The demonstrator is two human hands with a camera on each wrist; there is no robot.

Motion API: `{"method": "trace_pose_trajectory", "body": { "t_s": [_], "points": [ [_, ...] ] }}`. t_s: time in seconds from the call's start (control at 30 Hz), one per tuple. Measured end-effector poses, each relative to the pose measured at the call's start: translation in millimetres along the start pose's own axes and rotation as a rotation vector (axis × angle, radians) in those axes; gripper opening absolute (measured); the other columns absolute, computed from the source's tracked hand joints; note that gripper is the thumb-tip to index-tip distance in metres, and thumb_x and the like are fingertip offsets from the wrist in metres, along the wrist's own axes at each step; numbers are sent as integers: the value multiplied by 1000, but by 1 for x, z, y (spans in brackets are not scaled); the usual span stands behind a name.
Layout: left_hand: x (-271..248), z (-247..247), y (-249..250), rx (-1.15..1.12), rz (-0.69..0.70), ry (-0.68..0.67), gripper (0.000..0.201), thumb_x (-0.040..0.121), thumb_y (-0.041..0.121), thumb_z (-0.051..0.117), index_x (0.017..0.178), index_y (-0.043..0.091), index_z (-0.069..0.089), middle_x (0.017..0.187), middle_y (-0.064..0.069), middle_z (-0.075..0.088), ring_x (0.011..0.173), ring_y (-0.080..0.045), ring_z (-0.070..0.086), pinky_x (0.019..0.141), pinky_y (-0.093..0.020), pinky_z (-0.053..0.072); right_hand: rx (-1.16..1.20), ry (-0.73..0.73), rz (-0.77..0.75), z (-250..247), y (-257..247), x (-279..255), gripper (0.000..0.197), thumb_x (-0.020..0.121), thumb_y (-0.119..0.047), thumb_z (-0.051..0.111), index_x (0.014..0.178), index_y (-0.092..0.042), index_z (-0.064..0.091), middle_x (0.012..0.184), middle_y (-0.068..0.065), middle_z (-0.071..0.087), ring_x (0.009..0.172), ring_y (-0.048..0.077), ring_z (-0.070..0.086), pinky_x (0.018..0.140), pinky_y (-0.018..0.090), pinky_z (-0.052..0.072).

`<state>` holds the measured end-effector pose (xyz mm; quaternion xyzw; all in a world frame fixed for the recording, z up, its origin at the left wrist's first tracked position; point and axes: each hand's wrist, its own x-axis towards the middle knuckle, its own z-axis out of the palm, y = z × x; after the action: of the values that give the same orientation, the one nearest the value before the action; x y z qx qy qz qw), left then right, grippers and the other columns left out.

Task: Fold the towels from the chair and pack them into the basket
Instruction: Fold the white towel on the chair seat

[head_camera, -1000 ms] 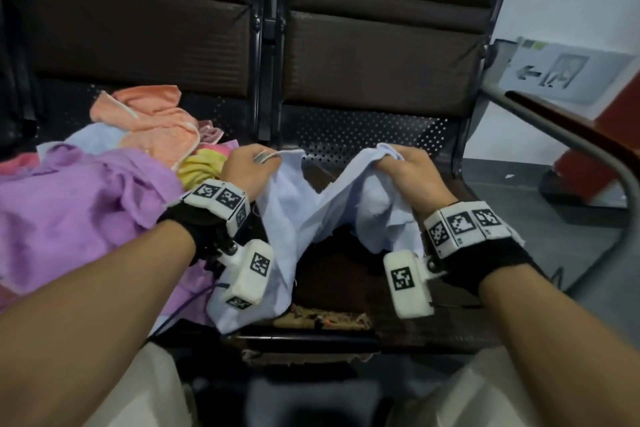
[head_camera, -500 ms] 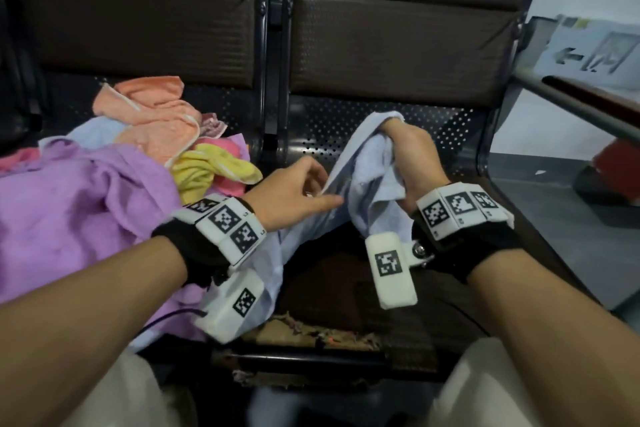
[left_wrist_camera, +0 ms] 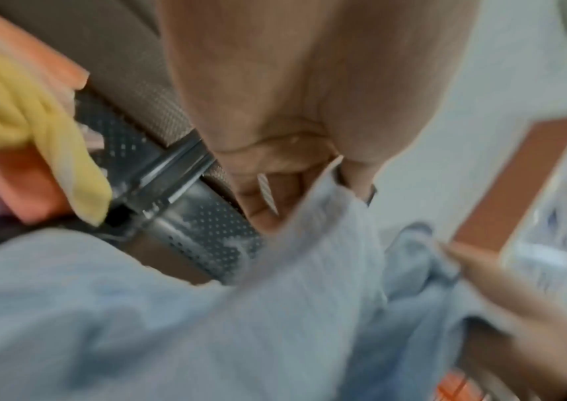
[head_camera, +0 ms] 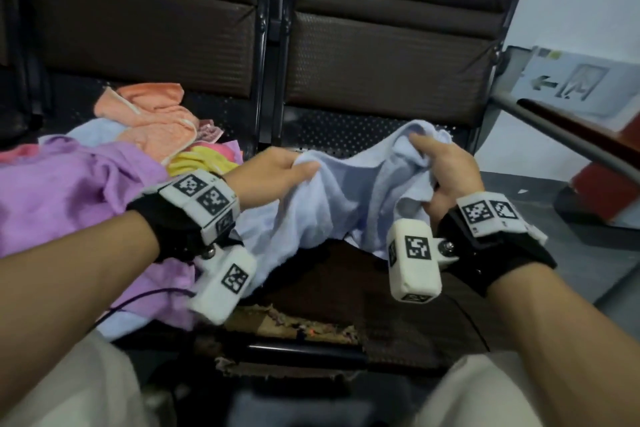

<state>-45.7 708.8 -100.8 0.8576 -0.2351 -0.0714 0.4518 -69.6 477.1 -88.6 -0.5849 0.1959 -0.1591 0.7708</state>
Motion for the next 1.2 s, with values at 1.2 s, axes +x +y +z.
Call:
{"method": "trace_pose_trajectory", "body": {
  "t_s": [1.2],
  "points": [
    [1,43,-61,727,-198,-478,35,87,42,58,109,15,65,110,-4,66,105,-20,61,79,-24,41,-1912,-1030,-62,-5,42,-27,42,74,-27,79,114,-22,65,111,-2,67,104,18,59,90,29,45]
  ]
}}
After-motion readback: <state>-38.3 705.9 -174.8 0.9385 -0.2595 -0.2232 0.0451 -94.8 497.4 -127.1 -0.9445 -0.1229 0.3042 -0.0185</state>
